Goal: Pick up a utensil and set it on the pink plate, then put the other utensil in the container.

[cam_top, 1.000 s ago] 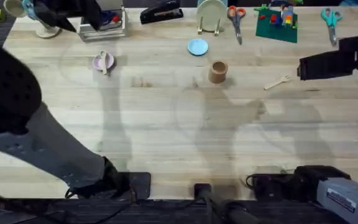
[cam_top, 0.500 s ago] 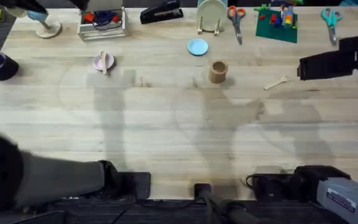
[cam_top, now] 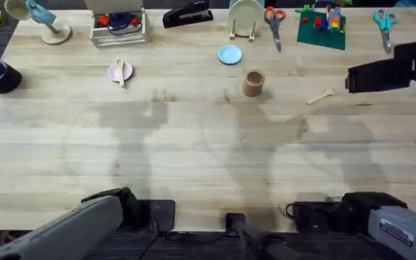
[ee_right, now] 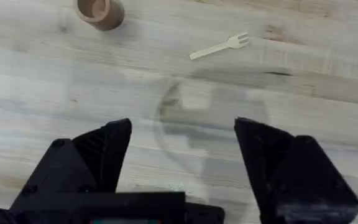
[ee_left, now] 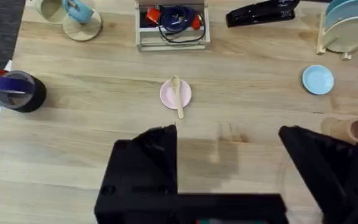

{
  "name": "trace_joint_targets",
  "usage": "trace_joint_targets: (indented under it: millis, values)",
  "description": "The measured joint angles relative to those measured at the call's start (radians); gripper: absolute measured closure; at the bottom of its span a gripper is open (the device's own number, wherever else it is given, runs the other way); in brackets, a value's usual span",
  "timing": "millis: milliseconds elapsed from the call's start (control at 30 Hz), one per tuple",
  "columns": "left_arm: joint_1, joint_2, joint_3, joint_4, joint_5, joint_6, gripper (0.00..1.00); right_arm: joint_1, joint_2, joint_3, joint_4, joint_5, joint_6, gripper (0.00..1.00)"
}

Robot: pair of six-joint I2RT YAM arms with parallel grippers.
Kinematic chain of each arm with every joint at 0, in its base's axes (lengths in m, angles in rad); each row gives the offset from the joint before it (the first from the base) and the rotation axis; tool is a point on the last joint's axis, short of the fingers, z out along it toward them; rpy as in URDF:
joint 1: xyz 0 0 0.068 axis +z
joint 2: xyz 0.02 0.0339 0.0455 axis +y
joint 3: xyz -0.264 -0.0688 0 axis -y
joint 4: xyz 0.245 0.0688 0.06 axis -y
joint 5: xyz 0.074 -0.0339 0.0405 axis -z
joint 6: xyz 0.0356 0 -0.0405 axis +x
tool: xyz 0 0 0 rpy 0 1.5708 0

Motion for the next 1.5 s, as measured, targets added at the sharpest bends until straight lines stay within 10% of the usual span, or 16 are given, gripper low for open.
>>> trace_joint_targets:
  millis: [367, 667, 1033, 1500]
  values:
    - [0.000, -0.013, 0.002, -0.088, 0.085, 0.005, 0.008, 0.000, 0.000, 0.000, 0.000, 0.000, 0.000, 0.006]
    - [0.000, -0.013, 0.002, -0.179, 0.363, 0.275, 0.004, 0.000, 0.000, 0.000, 0.000, 0.000, 0.000, 0.006]
    - [0.000, -0.019, -0.014, -0.194, 0.430, 0.421, 0.004, 0.000, 0.000, 0.000, 0.000, 0.000, 0.000, 0.007]
    - [0.000, -0.286, -0.573, 0.199, 0.551, 0.447, 0.004, 0.000, 0.000, 0.000, 0.000, 0.000, 0.000, 0.006]
